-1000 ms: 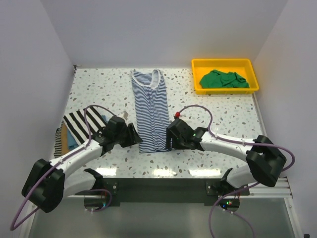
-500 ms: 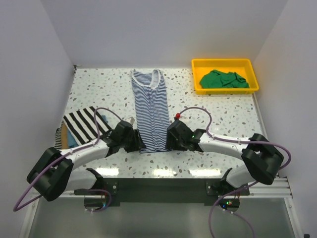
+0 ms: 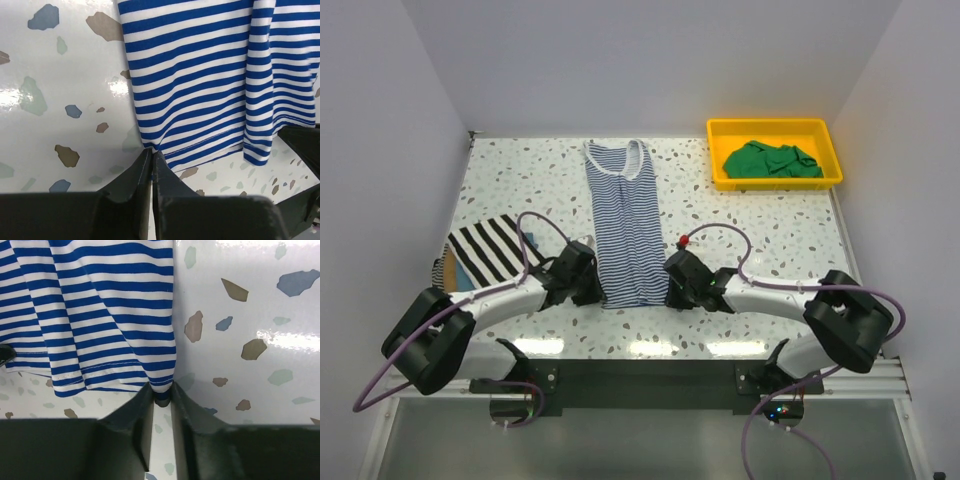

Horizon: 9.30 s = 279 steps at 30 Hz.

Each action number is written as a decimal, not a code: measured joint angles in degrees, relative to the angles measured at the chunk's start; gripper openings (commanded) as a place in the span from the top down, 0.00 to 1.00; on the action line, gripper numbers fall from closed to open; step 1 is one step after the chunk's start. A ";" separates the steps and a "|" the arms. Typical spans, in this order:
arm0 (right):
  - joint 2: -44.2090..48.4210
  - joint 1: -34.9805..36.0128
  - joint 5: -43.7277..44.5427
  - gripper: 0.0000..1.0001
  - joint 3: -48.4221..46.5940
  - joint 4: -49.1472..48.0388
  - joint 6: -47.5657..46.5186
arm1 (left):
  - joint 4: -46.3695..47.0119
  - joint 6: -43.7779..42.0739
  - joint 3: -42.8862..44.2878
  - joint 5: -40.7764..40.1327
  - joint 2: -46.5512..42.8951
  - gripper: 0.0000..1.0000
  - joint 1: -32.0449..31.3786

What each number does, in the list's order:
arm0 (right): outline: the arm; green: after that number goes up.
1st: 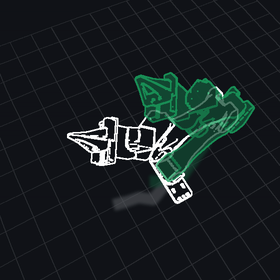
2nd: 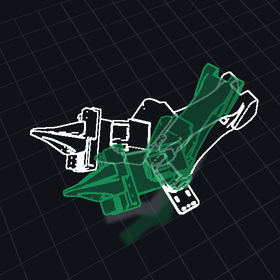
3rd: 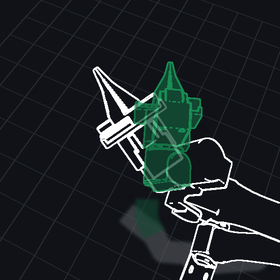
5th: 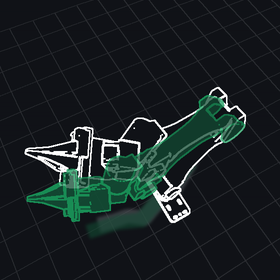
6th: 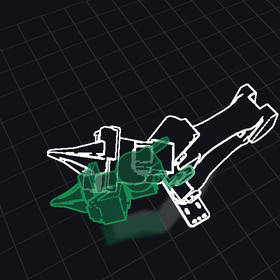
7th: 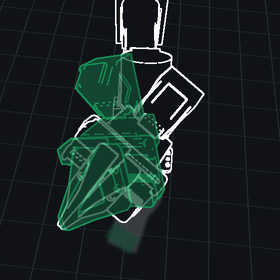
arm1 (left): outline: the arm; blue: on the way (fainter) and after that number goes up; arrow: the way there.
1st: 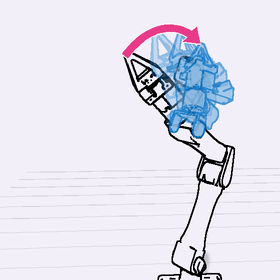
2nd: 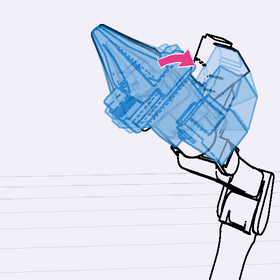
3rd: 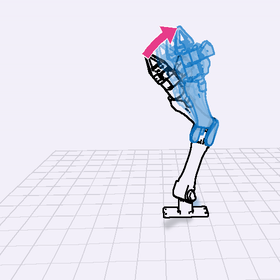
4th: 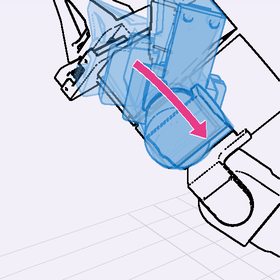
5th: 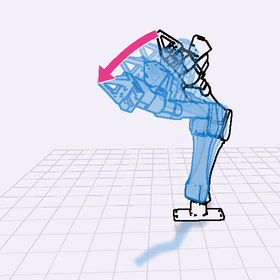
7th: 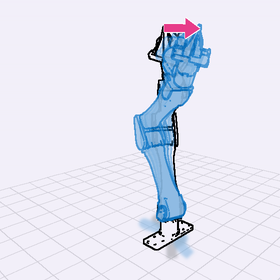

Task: Fold and stack the tank tops
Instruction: Fold the tank top

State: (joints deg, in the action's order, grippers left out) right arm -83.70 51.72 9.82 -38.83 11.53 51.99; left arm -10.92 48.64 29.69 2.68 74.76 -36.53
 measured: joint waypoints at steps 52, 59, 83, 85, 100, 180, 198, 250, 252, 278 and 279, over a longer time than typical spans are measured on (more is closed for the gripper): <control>-9.84 -0.76 8.66 1.00 -29.70 16.96 -9.86 | -13.07 3.48 15.28 -10.95 -6.10 1.00 5.60; -21.59 -7.96 5.18 1.00 -42.03 15.28 -15.41 | -5.79 1.03 22.32 -9.25 5.70 1.00 13.09; -36.35 -17.97 -0.15 0.64 -56.83 11.50 -21.16 | 14.14 -2.91 35.74 0.24 30.49 0.54 25.51; -33.81 -16.74 -0.02 0.67 -54.31 11.06 -20.85 | 14.29 -2.40 33.20 -0.35 26.38 0.70 25.03; -44.04 -15.54 -2.14 0.81 -61.53 9.66 -20.15 | 14.71 0.26 34.80 0.13 34.40 1.00 19.32; 17.51 -0.96 2.95 0.52 -2.40 14.27 -2.14 | -4.52 -2.14 -3.74 6.32 -18.82 0.44 11.93; 23.34 8.41 -7.87 0.52 12.24 12.63 12.66 | -12.44 6.75 -13.22 13.40 -25.70 0.49 -2.14; 21.99 26.36 2.73 1.00 11.13 11.85 21.38 | -16.70 15.19 -12.11 1.92 -29.33 1.00 -23.71; 22.34 28.87 4.87 1.00 8.46 15.58 21.40 | -19.71 15.93 -9.94 0.33 -31.41 1.00 -26.08; 7.89 -10.71 -0.26 1.00 -20.31 20.00 -3.13 | -2.73 4.94 20.39 -7.96 -5.11 1.00 1.05; 5.20 -13.53 -2.60 1.00 -21.84 19.12 -4.09 | -0.72 4.61 21.68 -7.13 -2.49 1.00 2.51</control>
State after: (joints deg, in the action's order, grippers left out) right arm -78.50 38.20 7.22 -60.66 30.65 47.90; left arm -11.64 53.25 51.37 -4.45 72.27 -34.02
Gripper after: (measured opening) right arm 0.033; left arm 0.016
